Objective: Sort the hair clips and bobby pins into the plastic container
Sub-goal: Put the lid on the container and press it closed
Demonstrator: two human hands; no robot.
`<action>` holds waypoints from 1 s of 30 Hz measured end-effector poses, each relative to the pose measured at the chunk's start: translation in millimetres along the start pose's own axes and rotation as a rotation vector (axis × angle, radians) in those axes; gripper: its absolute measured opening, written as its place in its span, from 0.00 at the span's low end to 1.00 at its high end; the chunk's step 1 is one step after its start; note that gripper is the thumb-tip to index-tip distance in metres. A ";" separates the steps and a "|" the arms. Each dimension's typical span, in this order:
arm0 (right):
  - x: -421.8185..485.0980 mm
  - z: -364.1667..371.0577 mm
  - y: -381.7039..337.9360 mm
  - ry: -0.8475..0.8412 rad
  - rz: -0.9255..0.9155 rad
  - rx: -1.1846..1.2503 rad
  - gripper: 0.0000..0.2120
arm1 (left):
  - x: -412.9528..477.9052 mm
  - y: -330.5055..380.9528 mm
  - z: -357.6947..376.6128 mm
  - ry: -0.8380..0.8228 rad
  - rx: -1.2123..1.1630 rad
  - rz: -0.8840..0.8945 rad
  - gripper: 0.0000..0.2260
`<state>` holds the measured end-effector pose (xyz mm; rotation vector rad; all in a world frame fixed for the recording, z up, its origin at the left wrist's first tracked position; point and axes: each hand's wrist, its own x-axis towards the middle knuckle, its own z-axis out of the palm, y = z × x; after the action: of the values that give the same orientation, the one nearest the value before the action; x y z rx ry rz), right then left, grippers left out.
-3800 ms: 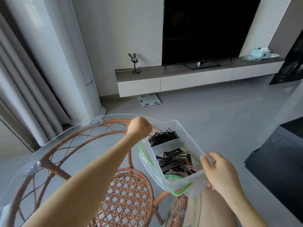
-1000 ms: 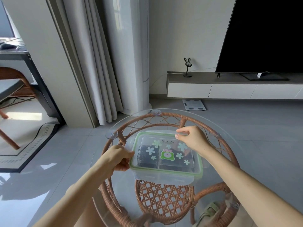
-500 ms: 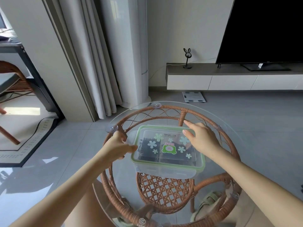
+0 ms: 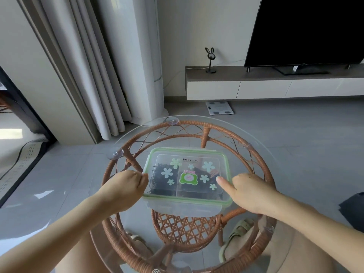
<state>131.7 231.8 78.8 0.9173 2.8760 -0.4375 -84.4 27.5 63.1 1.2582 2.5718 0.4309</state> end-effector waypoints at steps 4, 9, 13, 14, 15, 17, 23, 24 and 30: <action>5.7 -7.8 -3.3 -0.127 0.000 -0.023 0.32 | 15.9 -5.2 -2.3 -0.053 -0.006 -0.012 0.31; 21.0 -13.9 11.3 -0.302 -0.035 0.130 0.30 | 25.0 -12.7 5.1 -0.168 -0.196 -0.045 0.41; 19.6 -11.8 14.5 -0.404 -0.034 0.445 0.27 | 28.2 -19.6 13.3 -0.180 -0.265 -0.030 0.42; 18.1 -12.4 14.3 -0.400 -0.040 0.484 0.27 | 27.4 -20.4 13.3 -0.193 -0.285 -0.010 0.41; 16.9 -12.3 13.8 -0.391 -0.038 0.509 0.26 | 26.6 -20.1 13.1 -0.214 -0.296 0.002 0.39; 11.0 -11.7 7.7 -0.322 -0.032 0.481 0.26 | 30.4 -18.2 5.6 -0.250 -0.250 -0.002 0.39; -45.8 3.9 -56.9 -0.727 -0.121 0.599 0.17 | 84.0 23.5 -25.5 -0.001 0.202 0.105 0.30; -47.6 -2.6 -64.4 -0.715 -0.183 0.607 0.17 | 89.2 31.0 -25.3 0.131 0.255 0.154 0.26; -27.1 -31.7 -40.6 0.111 -0.189 -0.077 0.32 | 29.0 27.1 -16.0 0.384 0.337 -0.022 0.27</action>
<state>130.3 194.7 123.6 0.6820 3.0699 -0.2971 -87.5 64.0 85.2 1.3620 3.0826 0.2606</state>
